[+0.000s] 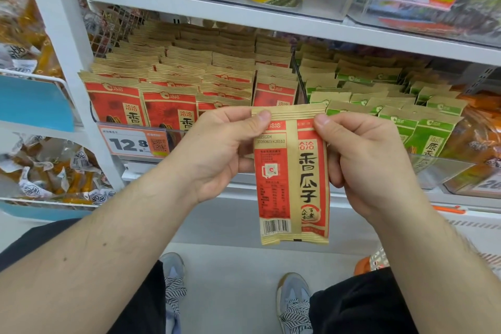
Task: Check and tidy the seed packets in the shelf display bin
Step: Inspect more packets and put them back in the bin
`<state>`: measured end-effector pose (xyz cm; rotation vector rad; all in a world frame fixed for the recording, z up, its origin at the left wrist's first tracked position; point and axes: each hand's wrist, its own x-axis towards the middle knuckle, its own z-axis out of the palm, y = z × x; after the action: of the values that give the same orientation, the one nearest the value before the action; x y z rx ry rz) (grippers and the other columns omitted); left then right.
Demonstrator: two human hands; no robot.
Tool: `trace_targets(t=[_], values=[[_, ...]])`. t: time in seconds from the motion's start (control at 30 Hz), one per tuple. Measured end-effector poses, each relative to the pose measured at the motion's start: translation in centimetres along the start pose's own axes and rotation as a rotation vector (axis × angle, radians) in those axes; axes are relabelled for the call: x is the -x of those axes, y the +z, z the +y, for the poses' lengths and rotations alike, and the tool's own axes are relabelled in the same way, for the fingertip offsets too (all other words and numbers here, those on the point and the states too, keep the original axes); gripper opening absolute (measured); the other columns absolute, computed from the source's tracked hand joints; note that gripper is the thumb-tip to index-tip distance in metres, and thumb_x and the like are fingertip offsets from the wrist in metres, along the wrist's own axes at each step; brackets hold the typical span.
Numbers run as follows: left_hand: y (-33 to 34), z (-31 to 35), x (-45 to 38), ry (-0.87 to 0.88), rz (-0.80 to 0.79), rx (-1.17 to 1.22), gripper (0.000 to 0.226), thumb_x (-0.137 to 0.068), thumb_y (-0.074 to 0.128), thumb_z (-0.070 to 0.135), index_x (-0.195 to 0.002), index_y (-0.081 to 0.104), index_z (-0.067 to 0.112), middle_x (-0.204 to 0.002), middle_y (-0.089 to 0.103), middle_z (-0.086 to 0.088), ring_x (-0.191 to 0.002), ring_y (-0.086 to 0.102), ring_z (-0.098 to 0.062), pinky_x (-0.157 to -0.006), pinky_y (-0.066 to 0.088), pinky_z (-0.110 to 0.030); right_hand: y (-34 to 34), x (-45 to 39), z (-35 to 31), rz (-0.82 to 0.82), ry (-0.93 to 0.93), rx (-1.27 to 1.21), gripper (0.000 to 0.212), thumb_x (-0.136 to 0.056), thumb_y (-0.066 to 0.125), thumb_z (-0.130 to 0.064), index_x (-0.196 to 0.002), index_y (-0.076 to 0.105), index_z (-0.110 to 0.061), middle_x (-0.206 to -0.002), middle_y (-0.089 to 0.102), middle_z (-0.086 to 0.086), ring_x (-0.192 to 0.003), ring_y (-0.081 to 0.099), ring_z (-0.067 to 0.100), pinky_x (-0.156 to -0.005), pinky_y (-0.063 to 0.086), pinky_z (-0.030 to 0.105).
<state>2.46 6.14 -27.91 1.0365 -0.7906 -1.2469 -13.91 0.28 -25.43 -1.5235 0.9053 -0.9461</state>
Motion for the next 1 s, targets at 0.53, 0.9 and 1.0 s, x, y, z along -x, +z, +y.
trace_targets(t=[0.53,0.9,1.0], values=[[0.1,0.3,0.3,-0.059,-0.057,-0.046,0.047,-0.072,0.065,0.017,-0.118,0.063,0.008,-0.107,0.073,-0.015,-0.093,0.072,-0.030,-0.074,0.061,-0.047,-1.2,-0.6,0.7,-0.292,0.155,0.083,0.060,-0.069,0.068,-0.037,-0.099,0.061,0.014,-0.069,0.065,0.019,-0.037,0.042,0.014,-0.034,0.030,0.020],[0.0,0.5,0.3,-0.065,-0.037,-0.009,0.044,-0.075,0.062,0.013,-0.117,0.064,0.004,-0.110,0.071,-0.018,-0.100,0.070,-0.034,-0.076,0.060,-0.047,-2.6,-1.0,1.1,-0.592,0.237,0.012,0.055,-0.070,0.071,-0.008,-0.121,0.053,0.003,-0.097,0.073,0.018,-0.043,0.051,0.014,-0.036,0.041,0.018],[-0.2,0.5,0.2,-0.069,-0.028,-0.018,0.045,-0.074,0.063,0.014,-0.118,0.063,0.003,-0.111,0.071,-0.019,-0.102,0.069,-0.035,-0.077,0.060,-0.048,-2.7,-1.1,1.3,-0.606,0.226,0.013,0.054,-0.070,0.071,-0.009,-0.120,0.054,0.001,-0.098,0.073,0.017,-0.047,0.051,0.015,-0.037,0.042,0.018]])
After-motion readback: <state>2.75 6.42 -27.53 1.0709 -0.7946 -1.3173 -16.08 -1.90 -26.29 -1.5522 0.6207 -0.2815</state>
